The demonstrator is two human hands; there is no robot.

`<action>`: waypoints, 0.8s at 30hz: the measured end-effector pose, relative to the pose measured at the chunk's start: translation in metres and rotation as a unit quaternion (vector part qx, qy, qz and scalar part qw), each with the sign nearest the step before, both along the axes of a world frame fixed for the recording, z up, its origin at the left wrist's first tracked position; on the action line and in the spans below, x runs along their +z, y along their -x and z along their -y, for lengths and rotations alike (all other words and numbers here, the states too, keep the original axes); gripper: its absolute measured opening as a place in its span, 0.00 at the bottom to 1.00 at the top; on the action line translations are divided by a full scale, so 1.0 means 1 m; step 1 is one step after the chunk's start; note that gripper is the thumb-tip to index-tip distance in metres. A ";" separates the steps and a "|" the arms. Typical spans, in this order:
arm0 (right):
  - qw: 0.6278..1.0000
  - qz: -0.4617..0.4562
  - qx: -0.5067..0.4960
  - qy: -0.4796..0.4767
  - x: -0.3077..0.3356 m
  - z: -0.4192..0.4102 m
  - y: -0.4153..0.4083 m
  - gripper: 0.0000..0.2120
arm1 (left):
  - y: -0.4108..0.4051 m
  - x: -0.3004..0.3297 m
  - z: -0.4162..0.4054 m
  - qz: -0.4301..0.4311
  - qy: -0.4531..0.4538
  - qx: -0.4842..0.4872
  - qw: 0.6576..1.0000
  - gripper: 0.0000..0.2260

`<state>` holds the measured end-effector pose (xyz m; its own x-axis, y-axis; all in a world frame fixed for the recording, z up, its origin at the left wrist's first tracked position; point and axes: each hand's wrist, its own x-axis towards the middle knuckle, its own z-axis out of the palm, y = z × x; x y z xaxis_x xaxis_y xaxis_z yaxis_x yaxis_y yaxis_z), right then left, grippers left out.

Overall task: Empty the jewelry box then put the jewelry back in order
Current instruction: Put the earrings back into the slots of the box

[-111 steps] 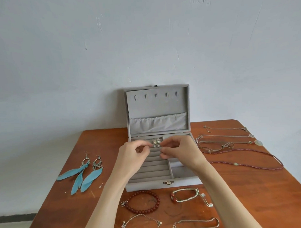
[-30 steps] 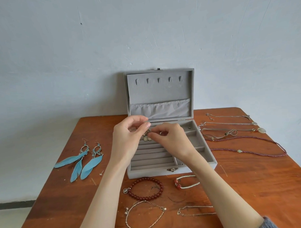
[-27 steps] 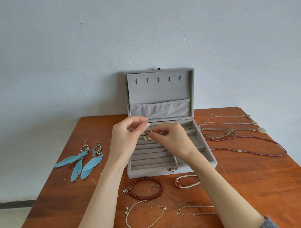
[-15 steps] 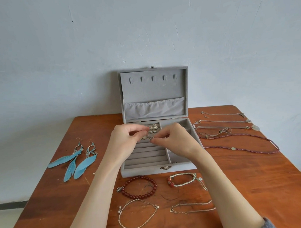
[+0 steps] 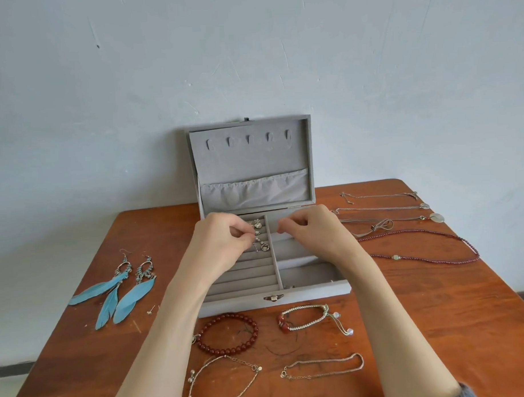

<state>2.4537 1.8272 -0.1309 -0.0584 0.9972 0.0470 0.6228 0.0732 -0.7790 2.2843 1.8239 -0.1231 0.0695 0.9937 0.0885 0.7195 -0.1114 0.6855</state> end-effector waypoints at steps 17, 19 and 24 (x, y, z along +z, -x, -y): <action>0.999 -0.032 0.016 0.032 0.004 0.003 0.002 0.14 | -0.010 -0.002 -0.006 -0.100 0.063 0.041 0.992 0.06; 0.999 -0.032 0.016 0.033 0.004 0.003 0.002 0.14 | -0.012 -0.003 -0.009 -0.110 0.058 0.050 0.991 0.06; 0.999 -0.035 0.017 0.031 0.005 0.004 0.003 0.15 | -0.019 -0.001 -0.011 -0.137 0.027 0.065 0.988 0.07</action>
